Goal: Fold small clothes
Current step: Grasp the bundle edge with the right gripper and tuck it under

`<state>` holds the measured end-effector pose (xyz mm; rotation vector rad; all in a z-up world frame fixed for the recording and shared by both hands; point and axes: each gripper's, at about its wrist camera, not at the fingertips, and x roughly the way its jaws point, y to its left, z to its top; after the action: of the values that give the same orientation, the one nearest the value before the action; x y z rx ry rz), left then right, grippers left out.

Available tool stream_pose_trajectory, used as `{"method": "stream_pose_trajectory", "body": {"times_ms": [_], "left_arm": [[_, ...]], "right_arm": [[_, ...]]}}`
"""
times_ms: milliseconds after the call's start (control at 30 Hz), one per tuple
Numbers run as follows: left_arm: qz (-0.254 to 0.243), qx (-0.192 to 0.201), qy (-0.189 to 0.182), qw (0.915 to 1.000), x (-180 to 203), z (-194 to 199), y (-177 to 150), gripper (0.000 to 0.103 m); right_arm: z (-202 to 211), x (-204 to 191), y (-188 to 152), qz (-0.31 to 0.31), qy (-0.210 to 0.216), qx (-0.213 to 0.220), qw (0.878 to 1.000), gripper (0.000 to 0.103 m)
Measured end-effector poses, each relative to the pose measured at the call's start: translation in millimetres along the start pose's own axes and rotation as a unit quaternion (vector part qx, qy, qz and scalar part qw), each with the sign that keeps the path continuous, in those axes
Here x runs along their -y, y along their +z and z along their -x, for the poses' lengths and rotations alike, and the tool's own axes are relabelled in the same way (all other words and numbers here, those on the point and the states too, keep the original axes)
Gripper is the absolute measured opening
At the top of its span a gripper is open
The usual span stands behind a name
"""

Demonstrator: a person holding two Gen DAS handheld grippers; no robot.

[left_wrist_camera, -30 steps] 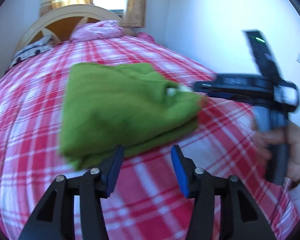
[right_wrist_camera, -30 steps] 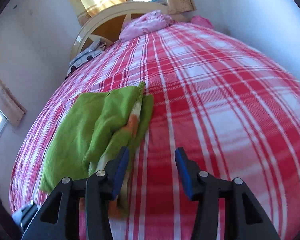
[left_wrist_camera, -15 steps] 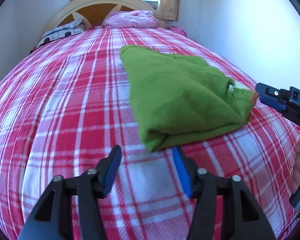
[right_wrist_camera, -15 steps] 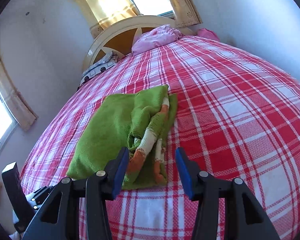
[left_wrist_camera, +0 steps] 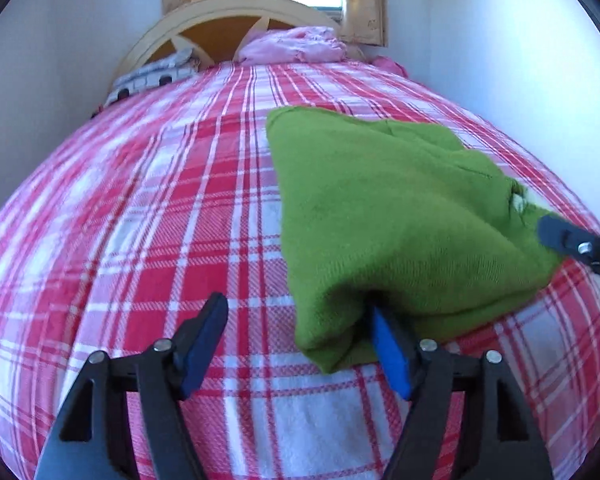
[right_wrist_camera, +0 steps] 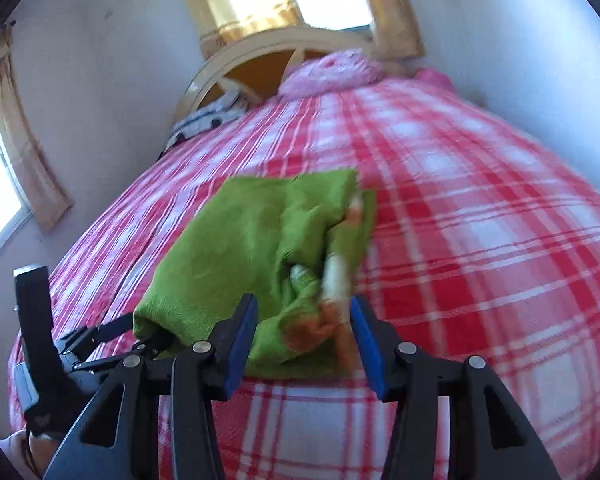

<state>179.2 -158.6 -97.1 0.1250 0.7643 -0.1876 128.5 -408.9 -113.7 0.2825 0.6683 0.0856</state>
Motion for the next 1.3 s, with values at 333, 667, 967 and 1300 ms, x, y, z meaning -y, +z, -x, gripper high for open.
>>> {"method": "stream_pose_trajectory", "body": {"times_ms": [333, 667, 967, 1300], "left_arm": [[0.045, -0.033, -0.037, 0.9978, -47.5, 0.5, -17.8, 0.068], [0.088, 0.006, -0.065, 0.994, -90.4, 20.6, 4.4, 0.069], [0.065, 0.008, -0.067, 0.9956, -38.1, -19.8, 53.8, 0.069], [0.081, -0.011, -0.063, 0.9947, -36.7, -35.6, 35.9, 0.09]], "right_arm": [[-14.4, 22.7, -36.3, -0.071, 0.043, -0.045, 0.996, 0.011], [37.5, 0.1, 1.5, 0.0, -0.014, 0.026, 1.0, 0.03], [-40.8, -32.1, 47.3, 0.093, -0.08, -0.027, 0.992, 0.021], [-89.4, 18.9, 54.4, 0.001, -0.073, -0.067, 0.995, 0.009]]}}
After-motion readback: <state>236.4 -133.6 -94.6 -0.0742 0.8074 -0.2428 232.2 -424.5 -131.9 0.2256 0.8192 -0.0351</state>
